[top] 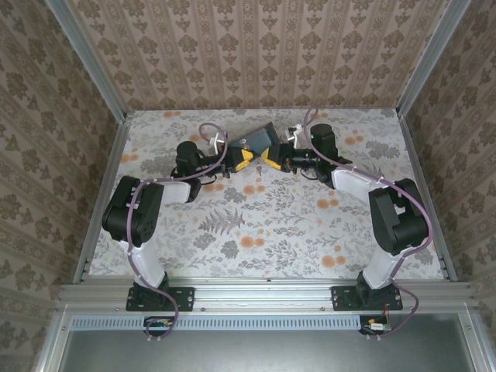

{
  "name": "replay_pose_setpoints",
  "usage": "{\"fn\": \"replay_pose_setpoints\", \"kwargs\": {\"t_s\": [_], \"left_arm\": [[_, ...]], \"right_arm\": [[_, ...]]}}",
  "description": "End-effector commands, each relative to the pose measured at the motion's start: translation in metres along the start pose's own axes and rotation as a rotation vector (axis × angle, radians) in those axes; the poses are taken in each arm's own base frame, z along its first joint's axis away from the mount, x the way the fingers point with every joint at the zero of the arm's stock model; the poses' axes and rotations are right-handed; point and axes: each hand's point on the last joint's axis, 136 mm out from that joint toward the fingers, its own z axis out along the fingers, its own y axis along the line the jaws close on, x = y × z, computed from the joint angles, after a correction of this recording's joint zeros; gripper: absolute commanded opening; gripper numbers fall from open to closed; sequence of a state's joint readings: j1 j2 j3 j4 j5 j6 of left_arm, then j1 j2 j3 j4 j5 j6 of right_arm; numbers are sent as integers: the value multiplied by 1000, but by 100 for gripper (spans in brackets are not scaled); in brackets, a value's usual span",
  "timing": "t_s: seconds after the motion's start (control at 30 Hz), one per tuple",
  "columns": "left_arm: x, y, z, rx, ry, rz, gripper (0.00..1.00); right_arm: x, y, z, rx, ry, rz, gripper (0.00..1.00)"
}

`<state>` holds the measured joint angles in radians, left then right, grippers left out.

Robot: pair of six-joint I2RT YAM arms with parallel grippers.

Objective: Unlock a padlock with a key

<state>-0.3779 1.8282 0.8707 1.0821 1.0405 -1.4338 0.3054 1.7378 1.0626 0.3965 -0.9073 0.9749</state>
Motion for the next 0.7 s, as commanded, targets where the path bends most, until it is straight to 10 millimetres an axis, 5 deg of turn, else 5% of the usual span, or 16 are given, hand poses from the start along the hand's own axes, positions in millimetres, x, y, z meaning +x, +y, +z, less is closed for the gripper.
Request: {"fn": "replay_pose_setpoints", "kwargs": {"t_s": [0.0,0.33,0.67], "left_arm": [[-6,-43,-5,71,-5,179,0],[-8,-42,-9,57,-20,186,0],[-7,-43,-11,58,-26,186,0]], "right_arm": [[0,20,-3,-46,-15,-48,28],[14,30,8,-88,20,-47,24],[17,33,15,-107,32,-45,2]]}}
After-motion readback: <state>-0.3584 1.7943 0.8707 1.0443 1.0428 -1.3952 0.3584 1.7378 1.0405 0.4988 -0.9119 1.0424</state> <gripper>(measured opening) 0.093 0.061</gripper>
